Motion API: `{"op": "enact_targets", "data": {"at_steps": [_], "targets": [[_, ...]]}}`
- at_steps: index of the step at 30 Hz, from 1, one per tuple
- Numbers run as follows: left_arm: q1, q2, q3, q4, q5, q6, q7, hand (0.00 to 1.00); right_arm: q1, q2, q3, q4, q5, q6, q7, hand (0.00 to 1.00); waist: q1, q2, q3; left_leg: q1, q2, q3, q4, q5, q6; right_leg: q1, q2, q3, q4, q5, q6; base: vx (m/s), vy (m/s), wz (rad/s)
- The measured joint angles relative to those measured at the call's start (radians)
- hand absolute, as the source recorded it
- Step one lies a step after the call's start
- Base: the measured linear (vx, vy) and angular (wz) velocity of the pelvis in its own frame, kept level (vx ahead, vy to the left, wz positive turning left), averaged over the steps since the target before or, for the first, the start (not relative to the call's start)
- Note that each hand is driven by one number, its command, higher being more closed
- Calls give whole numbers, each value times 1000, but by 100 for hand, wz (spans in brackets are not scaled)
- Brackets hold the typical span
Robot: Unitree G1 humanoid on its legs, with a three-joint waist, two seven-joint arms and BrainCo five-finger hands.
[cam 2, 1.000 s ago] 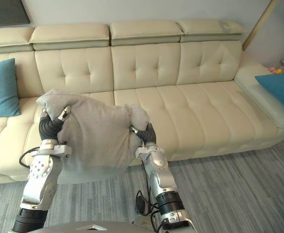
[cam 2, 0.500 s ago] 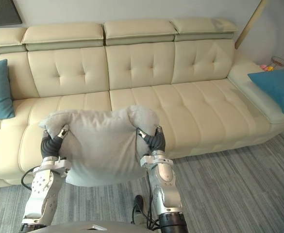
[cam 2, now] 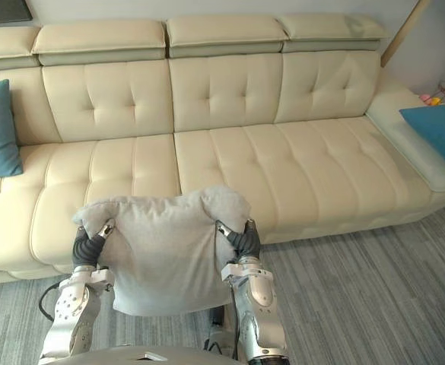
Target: Pick up cushions and gather them together orderly.
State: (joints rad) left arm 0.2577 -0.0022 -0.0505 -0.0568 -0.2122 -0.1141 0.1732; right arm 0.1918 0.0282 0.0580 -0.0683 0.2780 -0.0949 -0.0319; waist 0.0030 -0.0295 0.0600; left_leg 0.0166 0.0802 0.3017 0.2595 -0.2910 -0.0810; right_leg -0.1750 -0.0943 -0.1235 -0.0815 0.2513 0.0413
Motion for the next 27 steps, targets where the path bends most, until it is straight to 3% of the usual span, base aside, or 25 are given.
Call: {"op": "enact_targets", "data": {"at_steps": [19,23,27], "targets": [[-1,-7,0,-12,-4,-1,0,100,-3,-2,0,18,-11,0,-1,100,21,7,25,-4,-13,-12,3,-7,9,2,-12,-5,0,9,8,-1,0,2],[-13,-8,-1,-24,-21,-1,-1,100,-6,-10,-1,18,-10,-1,-2,100,13,12,29,-57,-15,-107,9,9,10,7,-30,-95,0,-6,4,-18,6,67],[-16,-9,-3,-59,-25,-6,-1,100,-30,-11,1,18,-9,-10,-4,100,21,48,61,-85,5,-207,49,16,-1,59,-28,-136,1,-22,4,24,18,75]]}}
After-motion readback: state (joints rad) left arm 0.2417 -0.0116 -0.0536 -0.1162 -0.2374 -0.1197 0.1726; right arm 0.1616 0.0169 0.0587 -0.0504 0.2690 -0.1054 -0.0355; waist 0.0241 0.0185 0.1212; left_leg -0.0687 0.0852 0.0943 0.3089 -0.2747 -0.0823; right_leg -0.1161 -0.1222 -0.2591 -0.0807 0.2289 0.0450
